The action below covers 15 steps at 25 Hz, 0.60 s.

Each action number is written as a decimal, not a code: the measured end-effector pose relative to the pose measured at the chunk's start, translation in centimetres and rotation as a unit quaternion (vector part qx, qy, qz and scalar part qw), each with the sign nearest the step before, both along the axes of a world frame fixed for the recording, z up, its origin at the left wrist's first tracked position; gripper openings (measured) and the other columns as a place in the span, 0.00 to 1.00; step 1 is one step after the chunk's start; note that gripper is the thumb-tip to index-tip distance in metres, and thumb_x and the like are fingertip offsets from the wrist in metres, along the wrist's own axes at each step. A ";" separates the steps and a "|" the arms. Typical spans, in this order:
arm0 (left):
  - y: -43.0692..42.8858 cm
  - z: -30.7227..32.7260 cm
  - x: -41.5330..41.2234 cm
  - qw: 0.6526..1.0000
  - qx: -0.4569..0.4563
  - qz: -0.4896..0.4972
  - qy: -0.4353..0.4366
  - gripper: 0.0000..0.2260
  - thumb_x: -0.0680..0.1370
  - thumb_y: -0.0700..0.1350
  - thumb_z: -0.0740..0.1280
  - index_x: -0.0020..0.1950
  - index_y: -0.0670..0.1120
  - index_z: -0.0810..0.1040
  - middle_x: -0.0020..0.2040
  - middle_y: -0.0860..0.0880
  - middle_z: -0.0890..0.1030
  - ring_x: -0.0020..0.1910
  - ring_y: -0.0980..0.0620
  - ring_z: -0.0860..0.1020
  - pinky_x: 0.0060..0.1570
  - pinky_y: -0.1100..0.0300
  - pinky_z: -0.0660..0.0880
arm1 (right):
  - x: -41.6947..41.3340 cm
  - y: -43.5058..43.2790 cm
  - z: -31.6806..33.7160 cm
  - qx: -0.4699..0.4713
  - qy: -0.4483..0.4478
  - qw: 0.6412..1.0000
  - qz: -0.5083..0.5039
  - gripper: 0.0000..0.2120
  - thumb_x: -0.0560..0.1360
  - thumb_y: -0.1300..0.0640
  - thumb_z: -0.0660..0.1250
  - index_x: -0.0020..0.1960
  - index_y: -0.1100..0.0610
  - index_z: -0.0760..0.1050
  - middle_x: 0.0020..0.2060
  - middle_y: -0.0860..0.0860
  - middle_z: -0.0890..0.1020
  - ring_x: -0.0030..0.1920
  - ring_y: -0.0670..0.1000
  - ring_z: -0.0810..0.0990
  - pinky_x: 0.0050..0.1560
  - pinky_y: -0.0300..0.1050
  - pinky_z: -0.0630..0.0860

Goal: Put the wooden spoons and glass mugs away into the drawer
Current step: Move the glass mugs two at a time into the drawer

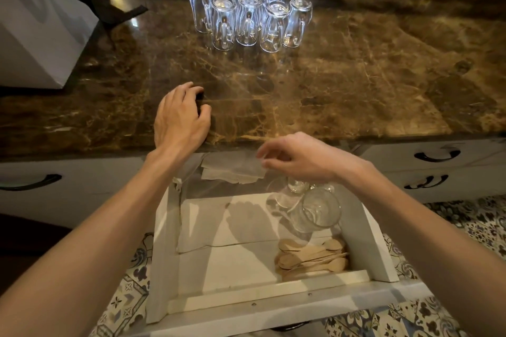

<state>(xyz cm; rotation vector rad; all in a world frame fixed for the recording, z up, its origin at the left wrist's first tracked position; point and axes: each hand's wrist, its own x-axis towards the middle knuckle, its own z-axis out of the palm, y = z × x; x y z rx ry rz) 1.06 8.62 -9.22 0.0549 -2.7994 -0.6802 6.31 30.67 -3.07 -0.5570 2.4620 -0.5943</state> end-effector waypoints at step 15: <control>3.1 4.1 -7.4 0.914 0.405 0.025 0.010 0.10 0.78 0.49 0.62 0.57 0.52 0.76 0.52 0.53 0.80 0.53 0.55 0.79 0.57 0.53 0.76 | -13.9 -5.2 -1.2 -0.390 0.116 0.863 -0.301 0.09 0.76 0.57 0.68 0.56 0.55 0.77 0.48 0.50 0.82 0.42 0.48 0.82 0.38 0.37 0.77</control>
